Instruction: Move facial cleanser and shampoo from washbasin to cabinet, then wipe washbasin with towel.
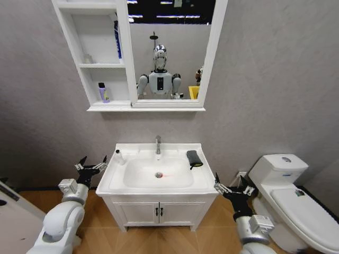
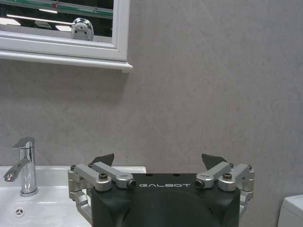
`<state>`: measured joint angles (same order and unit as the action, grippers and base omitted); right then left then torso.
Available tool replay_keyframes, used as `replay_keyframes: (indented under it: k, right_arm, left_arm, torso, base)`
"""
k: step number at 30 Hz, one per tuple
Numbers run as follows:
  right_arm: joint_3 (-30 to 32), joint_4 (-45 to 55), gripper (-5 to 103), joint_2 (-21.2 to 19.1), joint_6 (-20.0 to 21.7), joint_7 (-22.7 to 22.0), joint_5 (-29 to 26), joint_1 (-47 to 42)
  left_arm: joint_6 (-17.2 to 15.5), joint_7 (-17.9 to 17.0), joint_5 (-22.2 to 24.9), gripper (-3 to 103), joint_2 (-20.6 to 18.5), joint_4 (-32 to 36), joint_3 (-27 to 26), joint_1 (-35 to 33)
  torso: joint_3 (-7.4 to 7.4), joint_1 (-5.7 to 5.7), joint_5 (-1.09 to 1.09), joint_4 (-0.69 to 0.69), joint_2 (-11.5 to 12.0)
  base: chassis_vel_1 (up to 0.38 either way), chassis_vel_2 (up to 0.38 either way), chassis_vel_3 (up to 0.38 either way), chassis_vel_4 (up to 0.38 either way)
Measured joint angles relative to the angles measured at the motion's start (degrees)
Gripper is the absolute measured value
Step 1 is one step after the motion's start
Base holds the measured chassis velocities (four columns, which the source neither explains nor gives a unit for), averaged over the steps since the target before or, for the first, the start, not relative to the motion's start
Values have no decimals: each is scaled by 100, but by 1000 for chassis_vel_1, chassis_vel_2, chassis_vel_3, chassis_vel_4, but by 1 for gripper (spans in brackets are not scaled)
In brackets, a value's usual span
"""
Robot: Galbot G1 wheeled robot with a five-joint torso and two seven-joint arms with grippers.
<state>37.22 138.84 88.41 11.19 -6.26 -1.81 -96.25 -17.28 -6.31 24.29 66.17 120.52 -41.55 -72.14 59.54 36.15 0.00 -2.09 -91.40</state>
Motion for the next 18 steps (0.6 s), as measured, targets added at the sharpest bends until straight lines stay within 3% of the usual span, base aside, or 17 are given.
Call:
replay_keyframes:
  k: [11, 18]
  right_arm:
    - [-24, -30, 100, 12, -68, -69, 21, -16]
    - [-29, -57, 100, 17, -92, -111, 38, 23]
  left_arm:
    - [7, 7, -30, 100, 43, -16, -18, -33]
    - [55, 76, -344, 100, 275, -289, 328, 10]
  torso:
    - [2, 6, 0, 0, 1]
    - [0, 1, 0, -1, 1]
  base:
    - [-112, 115, 119, -117]
    - [-27, 39, 25, -35]
